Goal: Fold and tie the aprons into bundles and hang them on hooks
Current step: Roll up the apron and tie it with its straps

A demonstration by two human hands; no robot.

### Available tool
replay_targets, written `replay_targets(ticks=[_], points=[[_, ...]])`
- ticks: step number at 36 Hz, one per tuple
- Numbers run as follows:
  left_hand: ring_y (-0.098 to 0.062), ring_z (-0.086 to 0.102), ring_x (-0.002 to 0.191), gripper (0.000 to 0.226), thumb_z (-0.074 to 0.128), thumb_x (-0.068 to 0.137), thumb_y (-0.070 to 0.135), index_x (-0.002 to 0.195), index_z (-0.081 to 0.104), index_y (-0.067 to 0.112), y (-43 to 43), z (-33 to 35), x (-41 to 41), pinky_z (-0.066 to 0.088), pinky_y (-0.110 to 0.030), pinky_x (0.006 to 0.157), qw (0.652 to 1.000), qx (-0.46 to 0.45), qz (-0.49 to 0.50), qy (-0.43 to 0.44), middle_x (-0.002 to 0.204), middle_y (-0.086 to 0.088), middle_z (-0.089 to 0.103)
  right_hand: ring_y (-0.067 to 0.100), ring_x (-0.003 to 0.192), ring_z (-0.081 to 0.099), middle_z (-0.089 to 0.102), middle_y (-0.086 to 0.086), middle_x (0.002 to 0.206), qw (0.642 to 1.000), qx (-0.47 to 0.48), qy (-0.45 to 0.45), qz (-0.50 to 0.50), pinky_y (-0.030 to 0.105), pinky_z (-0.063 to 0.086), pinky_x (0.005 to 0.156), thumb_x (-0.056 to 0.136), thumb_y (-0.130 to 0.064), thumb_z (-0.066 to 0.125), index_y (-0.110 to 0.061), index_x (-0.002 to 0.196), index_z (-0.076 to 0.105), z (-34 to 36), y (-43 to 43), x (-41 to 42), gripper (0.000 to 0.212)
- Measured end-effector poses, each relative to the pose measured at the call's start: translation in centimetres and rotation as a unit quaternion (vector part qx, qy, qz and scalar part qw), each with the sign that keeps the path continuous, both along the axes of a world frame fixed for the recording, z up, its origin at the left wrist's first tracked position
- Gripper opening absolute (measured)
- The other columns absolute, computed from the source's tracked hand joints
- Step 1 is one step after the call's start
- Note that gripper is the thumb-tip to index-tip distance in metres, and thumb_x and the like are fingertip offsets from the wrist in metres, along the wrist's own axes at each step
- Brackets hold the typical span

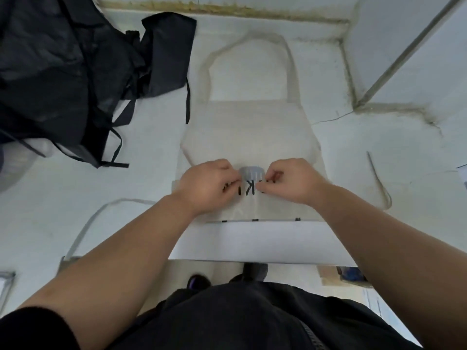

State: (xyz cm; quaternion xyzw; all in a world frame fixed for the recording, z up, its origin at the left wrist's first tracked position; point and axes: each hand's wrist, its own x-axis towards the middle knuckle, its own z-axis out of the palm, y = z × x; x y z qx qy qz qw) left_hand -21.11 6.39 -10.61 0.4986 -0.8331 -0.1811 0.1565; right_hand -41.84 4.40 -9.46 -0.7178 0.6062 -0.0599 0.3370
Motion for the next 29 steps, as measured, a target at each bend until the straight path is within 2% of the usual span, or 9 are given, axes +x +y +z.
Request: replay_targets(ticks=[2,4,8,10,13,18,22,25,29], points=[[-0.026,0.065,0.075,0.041,0.042,0.086,0.041,0.084,0.075,0.018,1.2,-0.7,-0.3,0.054,-0.038,0.056,0.999,0.014,-0.043,-0.016,0.086,-0.001,0.068,0.016,0.079,0.06,0.062,-0.004,0.073,0.998,-0.021,0.044,0.042,0.03,0.047,0.075,0.078,-0.049,0.068,-0.015,0.072,0.065,-0.5,1.4,-0.2,0.035],[-0.029,0.064,0.09,0.052,0.043,0.085,0.053,0.101,0.074,0.014,2.2,-1.4,-0.3,0.056,-0.042,0.072,0.996,0.031,-0.065,-0.043,0.103,-0.006,0.067,0.018,0.101,0.06,0.067,0.0,0.101,0.994,-0.022,0.078,0.07,0.033,0.045,0.091,0.074,-0.063,0.062,-0.015,0.097,0.072,-0.8,2.7,-0.4,0.054],[-0.021,0.045,0.126,0.097,0.042,0.065,0.082,0.137,0.05,0.018,3.6,-0.7,-0.6,0.039,-0.035,0.106,0.986,0.103,-0.052,-0.117,0.141,-0.002,0.044,0.012,0.139,0.027,0.03,-0.009,0.151,0.972,-0.007,0.183,0.145,0.035,0.008,0.116,0.051,-0.086,0.04,-0.031,0.143,0.036,-1.3,4.6,-0.9,0.107],[-0.019,0.031,0.136,0.1,0.05,0.064,0.078,0.147,0.035,0.024,3.6,-0.5,-0.5,0.028,-0.032,0.112,0.979,0.129,-0.054,-0.149,0.15,0.002,0.029,0.012,0.143,0.018,0.019,-0.007,0.156,0.97,-0.005,0.187,0.154,0.035,0.002,0.116,0.065,-0.079,0.055,-0.032,0.146,0.028,-1.4,4.7,-1.1,0.098],[-0.02,0.022,0.139,0.081,0.068,0.077,0.054,0.147,0.035,0.03,3.3,-0.3,-0.2,0.022,-0.029,0.112,0.978,0.172,-0.033,-0.112,0.152,-0.001,0.022,0.016,0.137,0.032,0.03,-0.003,0.151,0.976,-0.032,0.164,0.142,0.031,0.017,0.113,0.079,-0.063,0.06,-0.028,0.142,0.038,-1.2,4.4,-1.3,0.075],[-0.021,0.028,0.137,0.071,0.065,0.08,0.023,0.145,0.038,0.028,2.4,0.5,0.0,0.03,-0.032,0.111,0.969,0.21,-0.014,-0.127,0.149,-0.004,0.027,0.019,0.093,0.056,0.061,-0.004,0.095,0.987,-0.024,0.108,0.115,0.036,0.045,0.081,0.083,-0.065,0.04,-0.023,0.099,0.062,-0.1,3.5,-1.4,0.05],[-0.024,0.054,0.11,0.049,0.051,0.079,0.005,0.125,0.059,0.02,0.6,2.4,-0.1,0.046,-0.034,0.09,0.963,0.232,-0.001,-0.139,0.117,-0.002,0.06,0.016,0.085,0.055,0.062,-0.003,0.09,0.983,0.031,0.135,0.119,0.03,0.043,0.072,0.086,-0.055,0.055,-0.021,0.096,0.061,1.6,2.0,-1.4,0.036],[-0.019,0.054,0.098,0.04,0.047,0.086,0.006,0.118,0.064,0.023,-1.2,4.3,-0.3,0.042,-0.027,0.08,0.945,0.292,0.012,-0.146,0.108,0.001,0.063,0.017,0.09,0.051,0.056,-0.004,0.097,0.967,0.082,0.181,0.159,0.028,0.044,0.073,0.081,-0.029,0.064,-0.02,0.106,0.056,3.0,0.3,-1.1,0.028],[-0.019,0.044,0.069,0.014,0.047,0.084,0.003,0.079,0.059,0.008,-3.6,5.5,-0.2,0.032,-0.026,0.061,0.919,0.366,0.043,-0.143,0.076,-0.004,0.053,0.022,0.09,0.052,0.055,0.0,0.096,0.953,0.105,0.226,0.171,0.029,0.045,0.073,0.081,-0.012,0.056,-0.015,0.104,0.056,3.9,-2.1,-1.3,0.023]])
